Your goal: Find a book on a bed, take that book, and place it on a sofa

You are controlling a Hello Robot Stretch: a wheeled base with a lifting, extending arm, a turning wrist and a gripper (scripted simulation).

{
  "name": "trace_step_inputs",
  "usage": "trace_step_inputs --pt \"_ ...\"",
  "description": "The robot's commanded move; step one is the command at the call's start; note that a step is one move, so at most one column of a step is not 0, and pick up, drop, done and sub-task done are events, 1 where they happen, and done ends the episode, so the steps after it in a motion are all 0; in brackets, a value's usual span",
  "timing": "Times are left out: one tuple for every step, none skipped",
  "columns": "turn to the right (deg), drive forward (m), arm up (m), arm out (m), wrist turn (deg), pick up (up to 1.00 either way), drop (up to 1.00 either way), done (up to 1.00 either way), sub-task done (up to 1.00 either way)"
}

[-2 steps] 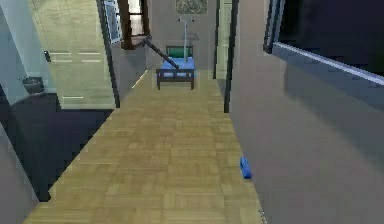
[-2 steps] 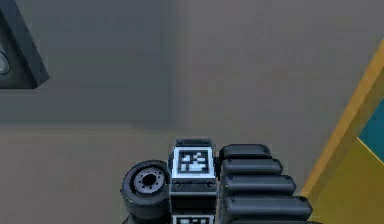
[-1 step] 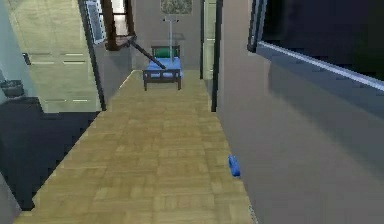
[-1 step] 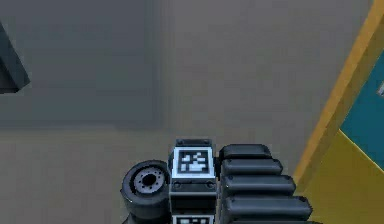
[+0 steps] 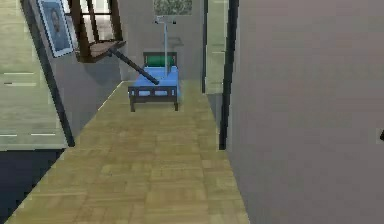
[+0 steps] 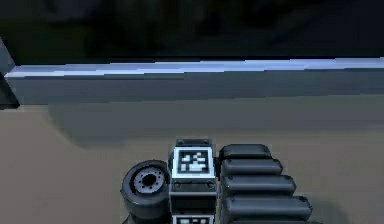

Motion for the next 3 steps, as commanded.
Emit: trace_step_inputs --pt "0.0 0.65 0.00 0.00 0.0 0.00 0.00 0.00 0.00" --pt "0.0 1.00 0.00 0.00 0.0 0.00 0.00 0.00 0.00" --pt "0.0 0.50 0.00 0.00 0.0 0.00 0.00 0.00 0.00"
